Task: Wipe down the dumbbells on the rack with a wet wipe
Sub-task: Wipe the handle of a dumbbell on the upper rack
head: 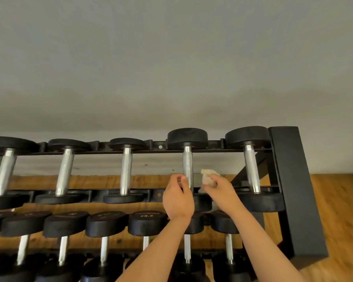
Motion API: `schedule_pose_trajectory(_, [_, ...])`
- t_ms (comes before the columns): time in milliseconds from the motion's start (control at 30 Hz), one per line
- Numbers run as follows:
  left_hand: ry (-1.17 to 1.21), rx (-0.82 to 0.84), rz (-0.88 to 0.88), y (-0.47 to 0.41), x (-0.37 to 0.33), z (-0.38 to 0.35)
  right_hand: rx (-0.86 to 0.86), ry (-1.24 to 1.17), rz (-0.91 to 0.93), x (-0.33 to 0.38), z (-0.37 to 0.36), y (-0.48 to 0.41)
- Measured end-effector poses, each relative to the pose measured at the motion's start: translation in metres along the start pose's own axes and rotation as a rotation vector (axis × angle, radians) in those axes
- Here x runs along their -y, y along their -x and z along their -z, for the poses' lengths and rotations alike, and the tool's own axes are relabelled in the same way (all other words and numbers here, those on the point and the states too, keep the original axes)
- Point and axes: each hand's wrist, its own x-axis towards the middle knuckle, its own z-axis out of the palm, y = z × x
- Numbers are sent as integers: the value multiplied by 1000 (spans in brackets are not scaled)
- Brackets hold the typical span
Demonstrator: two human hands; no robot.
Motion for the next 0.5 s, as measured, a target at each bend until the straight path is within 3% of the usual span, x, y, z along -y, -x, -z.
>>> schedule_pose_trajectory(133, [41, 15, 23, -1, 0, 4, 190, -41, -85, 2, -1, -9])
schedule_pose_trajectory(300, [88, 60, 38, -5, 7, 2, 71, -66, -45, -6, 1, -24])
schedule_pose_trajectory(400, [187, 105, 69, -7, 15, 6, 95, -54, -68, -8, -1, -29])
schedule_pose_trajectory(500, [131, 109, 17, -4, 16, 7, 129, 85, -81, -8, -8, -35])
